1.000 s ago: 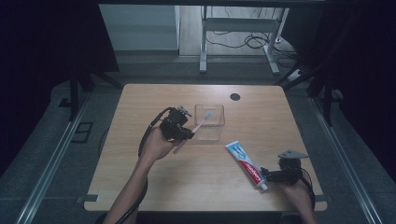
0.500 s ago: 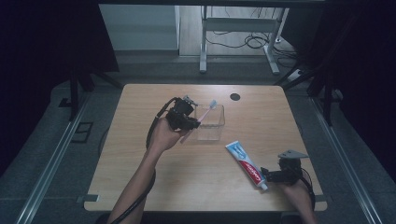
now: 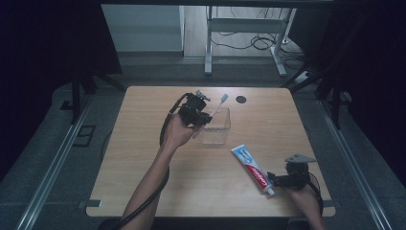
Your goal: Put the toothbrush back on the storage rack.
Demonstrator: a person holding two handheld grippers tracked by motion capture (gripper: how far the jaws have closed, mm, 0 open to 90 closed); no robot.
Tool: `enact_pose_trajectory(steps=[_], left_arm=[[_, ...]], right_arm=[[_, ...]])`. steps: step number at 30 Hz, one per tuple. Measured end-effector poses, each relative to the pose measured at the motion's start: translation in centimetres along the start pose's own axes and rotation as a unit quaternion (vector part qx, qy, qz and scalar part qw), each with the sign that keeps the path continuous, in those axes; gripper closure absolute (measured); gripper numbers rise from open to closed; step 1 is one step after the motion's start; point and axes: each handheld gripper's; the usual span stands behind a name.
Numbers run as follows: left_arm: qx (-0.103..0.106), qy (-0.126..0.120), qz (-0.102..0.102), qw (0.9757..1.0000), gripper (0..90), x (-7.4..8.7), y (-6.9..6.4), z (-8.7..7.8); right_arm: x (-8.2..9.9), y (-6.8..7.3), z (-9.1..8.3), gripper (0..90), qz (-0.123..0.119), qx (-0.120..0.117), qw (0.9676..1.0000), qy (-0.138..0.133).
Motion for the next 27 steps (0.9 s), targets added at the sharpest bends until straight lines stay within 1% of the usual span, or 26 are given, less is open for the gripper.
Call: enact_pose_trajectory(steps=[4,12,13,15,16,18,20,24,27], left_arm=[[-0.003,-0.01,-0.001,0.9999,79.0,-0.6,0.1,0.2],[-0.017,-0.025,-0.003,0.9995,79.0,-1.9,0.2,0.5],[-0.016,-0.029,-0.006,0.9994,79.0,-2.0,0.2,0.6],[-0.02,-0.035,-0.008,0.9992,79.0,-2.3,0.3,0.8],[-0.02,-0.036,-0.006,0.9991,79.0,-2.4,0.3,0.8],[-0.023,-0.042,-0.009,0.9988,79.0,-2.7,0.4,1.0],[-0.022,-0.047,-0.012,0.9986,79.0,-3.0,0.5,1.2],[-0.029,-0.055,-0.014,0.998,79.0,-3.5,0.6,1.5],[-0.03,-0.061,-0.022,0.9974,79.0,-3.8,0.8,1.9]], right_arm=[[0.0,0.0,0.0,0.0,0.0,0.0,1.0,0.0],[0.0,0.0,0.0,0.0,-0.001,-0.001,1.0,0.0],[0.0,0.0,0.0,0.0,-0.001,-0.001,1.0,0.0],[0.0,0.0,0.0,0.0,-0.001,-0.001,1.0,0.0],[0.0,0.0,0.0,0.0,-0.002,-0.001,1.0,0.0],[0.0,0.0,0.0,0.0,-0.002,-0.001,1.0,0.0],[0.0,0.0,0.0,0.0,-0.002,-0.001,1.0,0.0],[0.0,0.0,0.0,0.0,-0.002,-0.002,1.0,0.0],[0.0,0.0,0.0,0.0,-0.002,-0.002,1.0,0.0]])
Point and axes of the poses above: each handheld gripper's, and its own axes: z roughly forward along the jaws, x roughly out of its underside, y roughly to its left, and after that the axes turned 13 degrees about y, right-handed
